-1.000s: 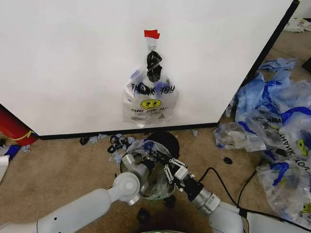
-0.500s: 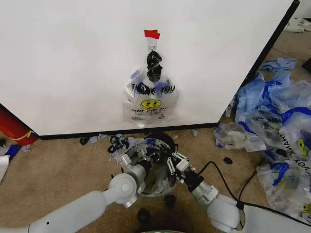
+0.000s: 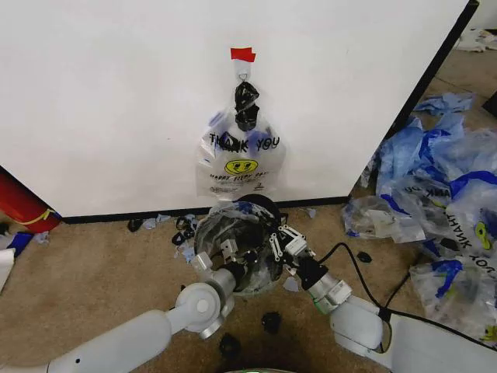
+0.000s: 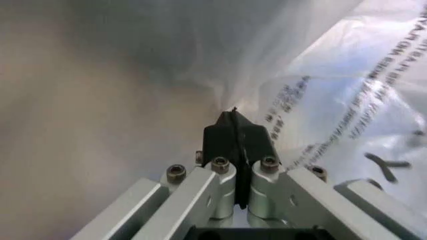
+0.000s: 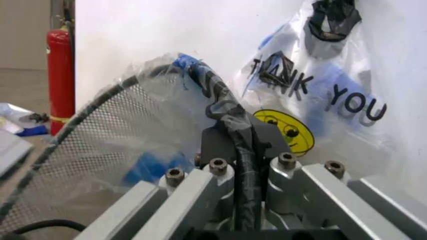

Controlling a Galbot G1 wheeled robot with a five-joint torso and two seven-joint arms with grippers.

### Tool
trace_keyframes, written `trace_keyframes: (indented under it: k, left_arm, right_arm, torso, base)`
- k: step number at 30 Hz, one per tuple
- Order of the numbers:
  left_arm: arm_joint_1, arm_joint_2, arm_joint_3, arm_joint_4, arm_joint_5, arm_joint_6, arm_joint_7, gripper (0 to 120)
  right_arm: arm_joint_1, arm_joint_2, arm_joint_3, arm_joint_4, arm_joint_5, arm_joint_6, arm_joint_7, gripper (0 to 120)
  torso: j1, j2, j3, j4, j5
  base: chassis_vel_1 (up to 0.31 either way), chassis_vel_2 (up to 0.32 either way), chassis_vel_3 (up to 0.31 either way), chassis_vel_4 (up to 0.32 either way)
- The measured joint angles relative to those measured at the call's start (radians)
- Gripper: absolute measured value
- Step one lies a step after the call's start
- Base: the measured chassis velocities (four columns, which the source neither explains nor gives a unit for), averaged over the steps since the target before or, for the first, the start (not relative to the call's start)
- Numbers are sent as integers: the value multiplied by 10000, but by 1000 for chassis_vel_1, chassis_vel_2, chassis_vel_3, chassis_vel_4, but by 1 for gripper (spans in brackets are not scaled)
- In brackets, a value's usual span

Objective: Pick up the garbage bag from the wall and place it over the trash bin.

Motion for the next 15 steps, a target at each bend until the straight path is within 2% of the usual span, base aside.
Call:
trace_keyframes:
  k: [9,15]
  left_arm:
    - [-37,-95,60,227,39,-19,16,0]
    - [-36,32,18,73,48,-41,7,0]
  right_arm:
    - [-363,-141,-192,193,-182,1,-85,1]
    - [-260,-126,-226,4,-222,45,-116,1]
  torso:
    - [0,0,0,-2,0]
    - [0,0,0,-1,-1]
  base:
    - [0,0,0,0]
    - [0,0,0,0]
